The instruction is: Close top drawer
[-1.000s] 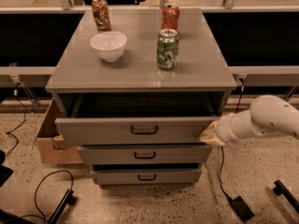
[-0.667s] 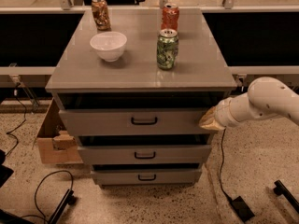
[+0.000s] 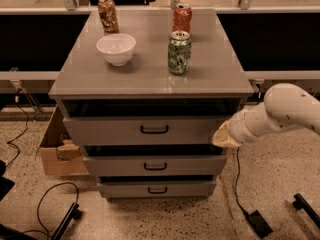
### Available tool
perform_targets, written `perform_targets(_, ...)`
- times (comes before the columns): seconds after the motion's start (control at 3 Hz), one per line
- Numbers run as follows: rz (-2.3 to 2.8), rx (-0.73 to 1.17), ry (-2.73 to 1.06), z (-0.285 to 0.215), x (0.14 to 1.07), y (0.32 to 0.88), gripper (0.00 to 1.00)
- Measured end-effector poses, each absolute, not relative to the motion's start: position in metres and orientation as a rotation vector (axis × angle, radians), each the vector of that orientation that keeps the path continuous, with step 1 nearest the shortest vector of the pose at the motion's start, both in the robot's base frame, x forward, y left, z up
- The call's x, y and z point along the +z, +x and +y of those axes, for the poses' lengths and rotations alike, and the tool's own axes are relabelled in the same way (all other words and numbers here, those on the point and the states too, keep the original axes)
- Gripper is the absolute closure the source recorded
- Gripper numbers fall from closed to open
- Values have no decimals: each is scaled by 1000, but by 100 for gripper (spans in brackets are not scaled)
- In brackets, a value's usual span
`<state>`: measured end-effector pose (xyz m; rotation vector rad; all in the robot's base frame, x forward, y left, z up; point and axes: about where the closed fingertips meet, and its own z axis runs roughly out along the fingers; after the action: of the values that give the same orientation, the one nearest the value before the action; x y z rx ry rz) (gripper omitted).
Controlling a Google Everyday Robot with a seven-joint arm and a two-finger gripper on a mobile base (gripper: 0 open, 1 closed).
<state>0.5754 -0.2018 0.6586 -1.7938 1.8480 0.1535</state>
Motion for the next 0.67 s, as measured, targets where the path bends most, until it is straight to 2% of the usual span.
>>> perform_targets(0.33, 1848, 153, -1980, -191, 691, 532, 100)
perform_targets(0.67, 1852, 51, -2157, -199, 750, 518, 100)
